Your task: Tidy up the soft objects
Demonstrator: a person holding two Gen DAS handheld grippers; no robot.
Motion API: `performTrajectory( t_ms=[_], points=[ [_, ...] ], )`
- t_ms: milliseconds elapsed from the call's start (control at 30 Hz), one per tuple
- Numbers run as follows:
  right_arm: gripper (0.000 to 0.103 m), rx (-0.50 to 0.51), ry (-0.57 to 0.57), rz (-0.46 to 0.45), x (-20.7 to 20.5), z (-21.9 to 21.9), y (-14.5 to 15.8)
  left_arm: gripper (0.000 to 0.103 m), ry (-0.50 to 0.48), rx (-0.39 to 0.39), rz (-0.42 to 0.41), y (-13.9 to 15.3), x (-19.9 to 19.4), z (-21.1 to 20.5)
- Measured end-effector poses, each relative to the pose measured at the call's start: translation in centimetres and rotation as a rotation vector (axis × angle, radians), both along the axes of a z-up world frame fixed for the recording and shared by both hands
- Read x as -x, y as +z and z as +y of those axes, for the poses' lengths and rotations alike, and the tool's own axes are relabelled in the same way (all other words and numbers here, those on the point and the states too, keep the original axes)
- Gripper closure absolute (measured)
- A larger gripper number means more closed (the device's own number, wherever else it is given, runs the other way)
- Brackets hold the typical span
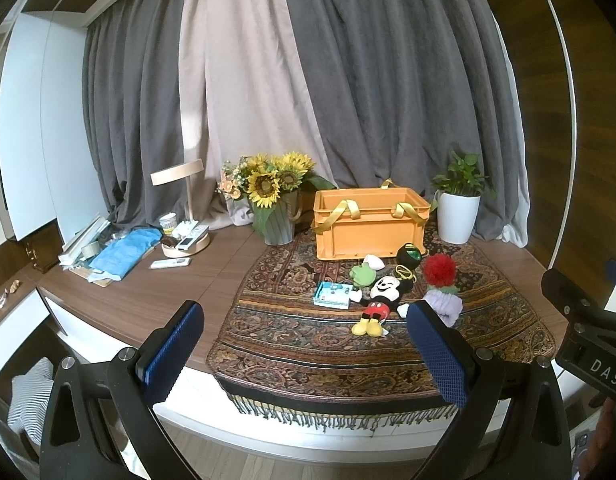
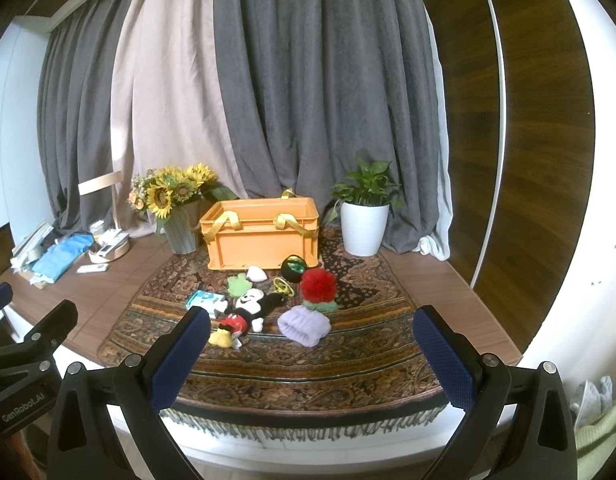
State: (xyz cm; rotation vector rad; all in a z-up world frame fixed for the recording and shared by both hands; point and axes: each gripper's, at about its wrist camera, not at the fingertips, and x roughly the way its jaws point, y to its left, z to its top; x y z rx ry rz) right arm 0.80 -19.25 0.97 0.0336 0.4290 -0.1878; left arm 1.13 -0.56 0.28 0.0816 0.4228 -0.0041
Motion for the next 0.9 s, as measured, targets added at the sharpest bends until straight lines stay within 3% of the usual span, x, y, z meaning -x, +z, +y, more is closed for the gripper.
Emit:
performTrajectory(
  t_ms=[600,900],
  points=[
    [0.001,-0.014,0.006,0.020,-0.8,-0.6,-1.0,0.000,-0.009,-0.008,0.030,-1.1,-0.3,-1.3],
    [0.001,-0.054,0.021,0.077,-4.0,-1.4,-3.4,0.000,-0.056,-0.020,0.100,-2.7,-4.5,-2.2]
  ],
)
